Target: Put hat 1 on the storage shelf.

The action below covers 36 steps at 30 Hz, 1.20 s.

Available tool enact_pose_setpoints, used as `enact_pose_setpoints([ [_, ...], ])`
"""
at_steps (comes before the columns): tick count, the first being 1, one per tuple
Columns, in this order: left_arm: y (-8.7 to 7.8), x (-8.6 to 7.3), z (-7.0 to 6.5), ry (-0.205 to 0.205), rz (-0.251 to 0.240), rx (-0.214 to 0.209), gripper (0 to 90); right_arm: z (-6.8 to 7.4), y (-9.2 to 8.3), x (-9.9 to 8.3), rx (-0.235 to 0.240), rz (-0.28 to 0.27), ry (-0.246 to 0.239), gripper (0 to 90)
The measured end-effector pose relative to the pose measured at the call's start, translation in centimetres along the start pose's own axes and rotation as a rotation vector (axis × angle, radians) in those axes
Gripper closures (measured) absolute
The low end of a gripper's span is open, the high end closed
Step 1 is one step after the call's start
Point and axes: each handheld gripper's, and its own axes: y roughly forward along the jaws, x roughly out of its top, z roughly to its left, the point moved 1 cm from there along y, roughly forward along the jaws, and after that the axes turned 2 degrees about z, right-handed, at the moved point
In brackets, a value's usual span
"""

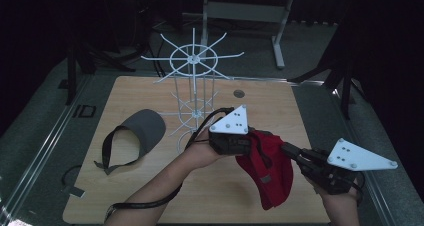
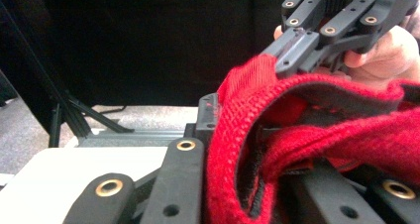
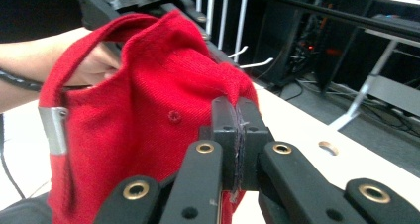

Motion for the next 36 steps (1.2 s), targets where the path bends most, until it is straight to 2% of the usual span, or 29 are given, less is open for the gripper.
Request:
enact_pose_setpoints([
  [3,-0.3,-0.1,0.1,-0.009,0.000,0.002,67.3,-0.4,-0.4,0.0,-0.011,-0.019,0.013,89.3],
  [4,-0.4,-0.1,0.1,-0.007,0.012,0.019,63.6,-0.4,-0.5,0.1,-0.024,-0.024,0.014,89.3],
  [5,-0.4,-0.1,0.1,-0.007,0.012,0.019,61.5,-0.5,-0.7,0.2,-0.032,-0.029,0.010,89.2],
  [6,-0.5,-0.1,0.0,-0.003,0.020,0.033,61.5,-0.5,-0.7,0.2,-0.032,-0.029,0.010,89.2],
  [7,-0.6,-0.1,0.0,0.003,0.030,0.064,60.2,-0.6,-0.8,0.2,-0.036,-0.034,0.011,89.2],
  [8,-0.7,-0.1,0.0,0.000,0.031,0.075,56.7,-0.7,-1.0,0.3,-0.050,-0.039,0.012,89.2],
  [11,-1.0,-0.3,0.1,-0.014,0.029,0.099,51.4,-0.9,-1.2,0.4,-0.060,-0.046,0.019,89.2],
  [16,-1.9,-0.8,0.5,-0.071,0.013,0.157,44.2,-1.3,-1.6,0.5,-0.081,-0.051,0.030,89.2],
  [21,-3.5,-1.6,0.4,-0.116,-0.005,0.229,44.0,-1.9,-2.3,0.5,-0.098,-0.071,0.052,89.2],
  [28,-4.9,-3.3,-0.8,-0.129,0.025,0.331,44.3,-2.4,-2.4,1.4,-0.135,-0.076,0.047,89.3],
  [31,-5.4,-4.2,-1.3,-0.142,0.022,0.358,44.5,-2.9,-2.6,1.9,-0.155,-0.087,0.052,89.2],
  [36,-5.7,-5.7,-2.5,-0.147,0.016,0.370,44.5,-3.8,-2.5,3.0,-0.176,-0.114,0.072,89.2],
])
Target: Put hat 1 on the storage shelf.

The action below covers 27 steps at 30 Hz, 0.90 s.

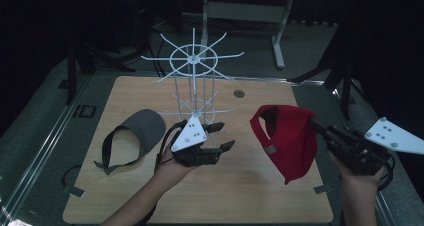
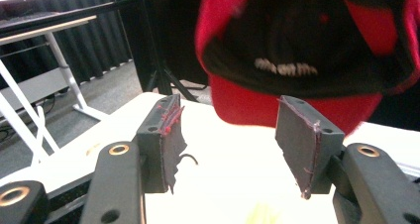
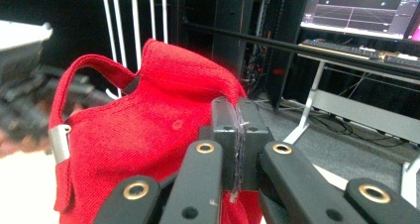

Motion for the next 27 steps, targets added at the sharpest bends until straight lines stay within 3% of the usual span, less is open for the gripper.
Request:
enact_pose_setpoints([
  [6,-0.5,-2.2,-0.9,-0.027,0.014,-0.029,44.3,-0.6,1.1,1.9,-0.011,-0.020,0.003,89.2],
  [13,-1.1,-4.5,-1.6,-0.044,0.038,-0.021,44.5,-0.6,2.2,4.5,-0.017,-0.052,-0.009,89.2],
  [27,-1.5,-8.5,-1.9,-0.120,0.080,-0.019,44.5,0.8,5.1,8.4,-0.021,-0.060,-0.043,89.2],
])
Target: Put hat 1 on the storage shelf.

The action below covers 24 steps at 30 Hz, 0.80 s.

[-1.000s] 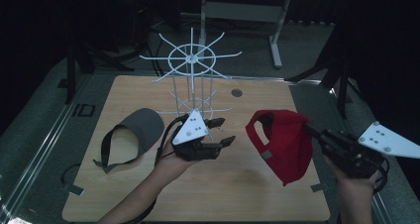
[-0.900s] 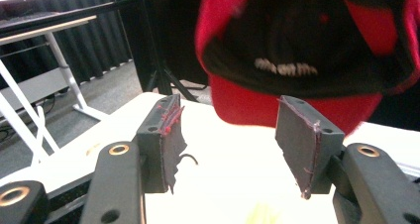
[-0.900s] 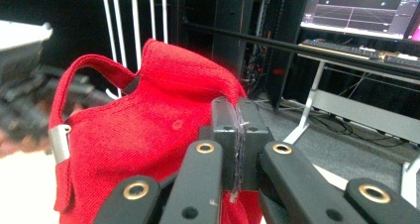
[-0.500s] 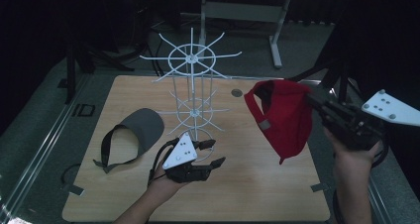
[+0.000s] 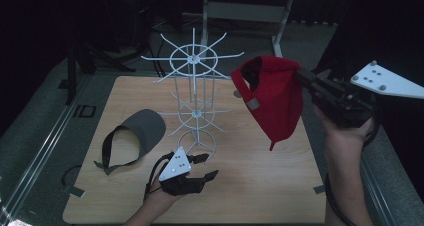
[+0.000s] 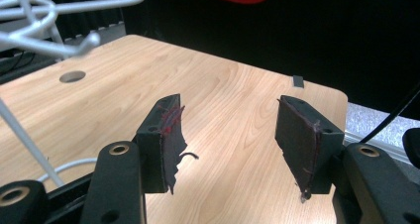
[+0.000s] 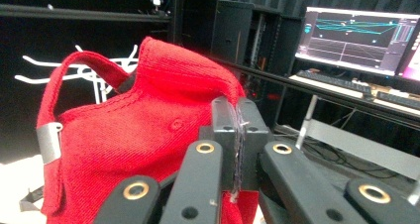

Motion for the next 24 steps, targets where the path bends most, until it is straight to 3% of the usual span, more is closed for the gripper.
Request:
enact_pose_setpoints([
  [9,-0.1,-1.1,0.2,-0.020,0.010,0.010,44.5,0.9,1.6,-1.3,0.025,0.043,-0.003,89.1],
  [16,-0.2,-2.1,0.3,-0.026,0.022,0.028,44.5,1.3,1.8,-3.1,0.037,0.076,-0.007,89.1],
  [24,-0.3,-3.0,0.6,-0.032,0.019,0.042,44.5,1.5,1.8,-5.3,0.083,0.093,0.016,89.0],
])
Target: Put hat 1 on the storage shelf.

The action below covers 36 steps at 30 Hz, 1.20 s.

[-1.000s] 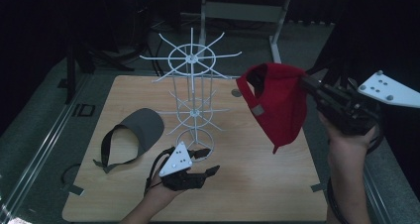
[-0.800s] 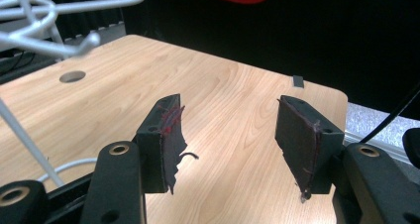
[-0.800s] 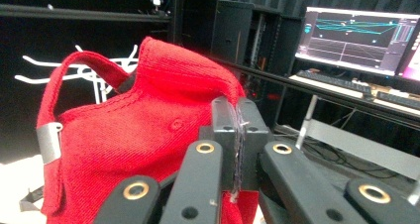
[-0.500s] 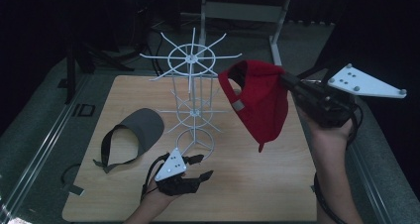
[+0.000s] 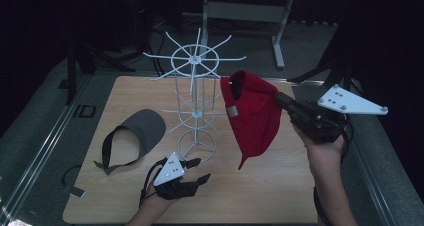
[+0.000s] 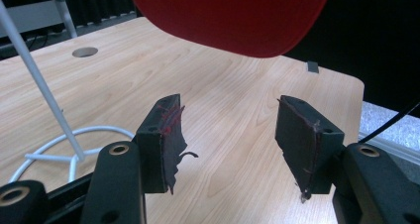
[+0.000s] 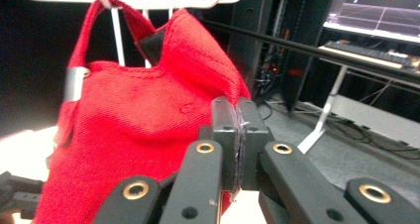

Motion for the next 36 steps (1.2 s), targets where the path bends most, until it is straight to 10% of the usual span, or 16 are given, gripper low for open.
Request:
enact_pose_setpoints([
  [11,0.2,-2.7,1.0,-0.015,0.022,0.008,44.5,-0.4,-0.3,-2.0,0.054,0.001,0.038,85.1],
  [25,-0.8,-5.2,2.8,-0.072,0.046,0.040,45.1,-1.8,-3.5,-4.2,0.031,-0.020,0.050,47.8],
  [36,-2.1,-6.6,3.6,-0.095,0.077,0.061,45.2,-4.0,-4.1,-10.6,0.006,0.076,0.148,22.4],
])
